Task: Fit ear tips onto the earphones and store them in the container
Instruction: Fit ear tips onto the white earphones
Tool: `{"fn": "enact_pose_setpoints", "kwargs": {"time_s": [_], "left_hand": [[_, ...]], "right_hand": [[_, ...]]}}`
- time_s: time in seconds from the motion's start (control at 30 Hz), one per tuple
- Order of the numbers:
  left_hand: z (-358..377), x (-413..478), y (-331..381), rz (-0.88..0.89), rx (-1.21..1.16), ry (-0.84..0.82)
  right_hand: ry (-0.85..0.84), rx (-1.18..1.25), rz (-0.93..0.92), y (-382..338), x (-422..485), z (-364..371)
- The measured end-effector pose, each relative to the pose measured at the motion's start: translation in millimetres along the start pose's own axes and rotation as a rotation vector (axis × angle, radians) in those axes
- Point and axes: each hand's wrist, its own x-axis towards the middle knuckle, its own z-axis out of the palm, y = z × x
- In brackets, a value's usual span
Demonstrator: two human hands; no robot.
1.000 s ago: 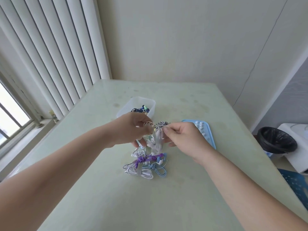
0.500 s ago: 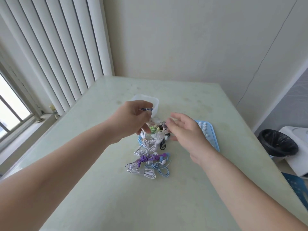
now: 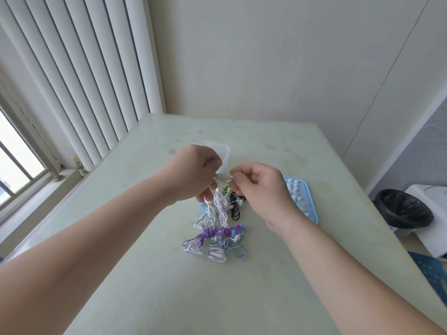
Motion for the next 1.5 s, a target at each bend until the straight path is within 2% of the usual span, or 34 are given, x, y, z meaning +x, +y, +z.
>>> {"fn": "enact_pose_setpoints", "kwargs": {"time_s": [0.1,0.23,0.33,0.47,0.53,0.7,0.83,0.97,1.17,1.27,1.4,1.5], "left_hand": [[0.4,3.7,-2.5,-0.047,-0.067,-0.051],[-4.0,1.1,-2.8,-0.062,-0.196,-0.273],[-3.7,1.0,1.2,-0.05,-0.146,-0.233],[-9.1,3.0,16.1,-0.022,-0.389,-0.157],[-11.4,3.6,22.5,0.023,-0.456,-0.206],[-12.3,1.3,27.5,0.095,-0.513,-0.331],[-13.1,-5.3,25.9,0.045,-0.64,-0.446],[5.3,-11.0,23.2,-0.006,-0.778,-0.483],[47.3,-15.7,25.3,0.074,-0.702,-0.346],[67.5,-16.6,33.0,0.024,-0.796,-0.319],[94.5,-17.9,41.3,-0.007,-0.873,-0.328],[110.0,-18.3,37.0,0.017,-0.765,-0.305]], "right_hand": [[-0.01,0.01,0.003,-1.8,-0.3,1.4],[-0.018,0.067,0.006,-5.0,-1.6,0.5],[0.012,0.061,-0.016,-3.2,-4.1,-3.6],[-0.123,0.076,0.026,-1.3,-8.3,-13.6],[-0.193,0.105,0.032,-2.6,-9.6,-14.5],[-0.143,0.156,0.038,-6.5,-9.8,-15.0],[-0.166,0.246,0.051,-5.0,-11.5,-23.9],[-0.302,0.445,0.085,-4.9,-25.9,-39.5],[-0.244,0.618,0.205,10.9,-50.8,-69.8],[-0.221,0.675,0.238,19.2,-61.2,-80.6],[-0.12,0.603,0.176,29.2,-71.3,-91.4],[-0.032,0.509,0.151,37.1,-76.2,-100.6]]}}
